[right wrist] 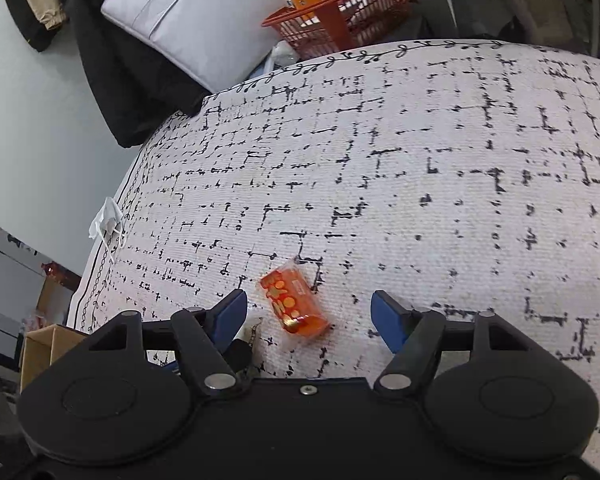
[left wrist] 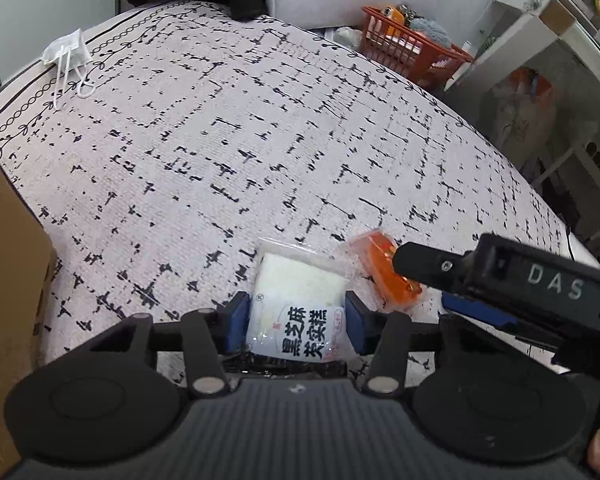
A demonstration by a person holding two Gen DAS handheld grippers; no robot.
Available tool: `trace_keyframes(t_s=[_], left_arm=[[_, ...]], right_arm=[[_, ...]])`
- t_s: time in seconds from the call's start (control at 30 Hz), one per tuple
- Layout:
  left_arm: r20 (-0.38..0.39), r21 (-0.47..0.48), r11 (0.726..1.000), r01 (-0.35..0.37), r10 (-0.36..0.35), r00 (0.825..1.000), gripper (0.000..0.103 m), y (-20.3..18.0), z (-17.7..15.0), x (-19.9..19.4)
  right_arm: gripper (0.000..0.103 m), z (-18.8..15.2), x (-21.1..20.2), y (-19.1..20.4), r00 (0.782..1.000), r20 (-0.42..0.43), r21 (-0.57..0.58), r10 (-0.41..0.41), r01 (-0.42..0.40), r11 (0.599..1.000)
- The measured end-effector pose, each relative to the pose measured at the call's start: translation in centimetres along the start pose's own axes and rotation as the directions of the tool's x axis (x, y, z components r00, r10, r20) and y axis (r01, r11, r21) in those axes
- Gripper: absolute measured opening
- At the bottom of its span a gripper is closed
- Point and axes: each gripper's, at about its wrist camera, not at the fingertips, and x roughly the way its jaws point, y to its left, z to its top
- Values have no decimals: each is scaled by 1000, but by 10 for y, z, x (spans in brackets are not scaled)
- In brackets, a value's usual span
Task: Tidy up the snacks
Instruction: 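Grasp orange sweet with right gripper while left grasps white-and-black packet, then carry orange sweet with right gripper while left carries white packet to box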
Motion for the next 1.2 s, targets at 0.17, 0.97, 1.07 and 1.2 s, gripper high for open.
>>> trace_keyframes(t_s=[0.17,0.97,1.07,1.2], left_arm=[[0,-40,999,-24,24,1000,48,11,2,-4],[94,-122,992,-43,55,994,47,46,-2,-88],[105,-126,991,-44,58,993,47,50,-6,-100],[117,-136,989,-51,67,991,47,57,-12,-116]], right_arm=[[57,-2,7,10,1000,4,-42,-21,21,999],[20,-14,-23,46,1000,-11,-112,9,-10,994],[20,-16,-31,55,1000,0,-125,19,-19,992],[20,-19,-41,67,999,13,-145,30,-28,989]])
